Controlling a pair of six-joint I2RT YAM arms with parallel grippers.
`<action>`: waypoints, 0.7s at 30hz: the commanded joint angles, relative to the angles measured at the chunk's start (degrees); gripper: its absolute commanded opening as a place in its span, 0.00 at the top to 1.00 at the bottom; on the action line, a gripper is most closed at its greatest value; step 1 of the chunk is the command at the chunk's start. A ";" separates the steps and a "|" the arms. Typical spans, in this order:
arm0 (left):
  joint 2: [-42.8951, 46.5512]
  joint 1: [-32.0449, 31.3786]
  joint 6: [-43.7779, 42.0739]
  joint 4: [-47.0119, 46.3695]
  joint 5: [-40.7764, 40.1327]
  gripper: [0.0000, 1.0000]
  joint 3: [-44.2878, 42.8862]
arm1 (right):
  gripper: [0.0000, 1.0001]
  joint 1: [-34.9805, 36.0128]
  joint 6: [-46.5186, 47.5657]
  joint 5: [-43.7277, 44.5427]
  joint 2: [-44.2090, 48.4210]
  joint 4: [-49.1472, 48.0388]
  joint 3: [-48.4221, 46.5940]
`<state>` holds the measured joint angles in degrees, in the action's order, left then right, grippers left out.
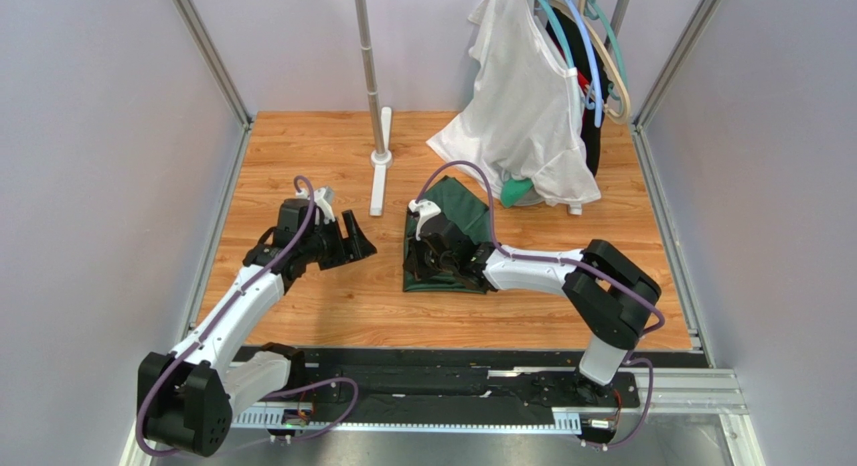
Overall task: Fold the napkin, place the utensils inside, and roll it up
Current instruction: Fold the napkin
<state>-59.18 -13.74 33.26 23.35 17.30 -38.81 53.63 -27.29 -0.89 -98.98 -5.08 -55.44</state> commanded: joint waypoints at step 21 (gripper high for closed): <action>-0.32 0.20 0.93 -4.46 0.19 0.20 1.01 | 0.92 4.38 2.86 5.45 -2.53 1.30 -3.01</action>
<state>-59.35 -13.74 34.20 20.38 17.28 -37.76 56.88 -25.43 3.22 -100.77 -2.66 -55.92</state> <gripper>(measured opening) 0.798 0.011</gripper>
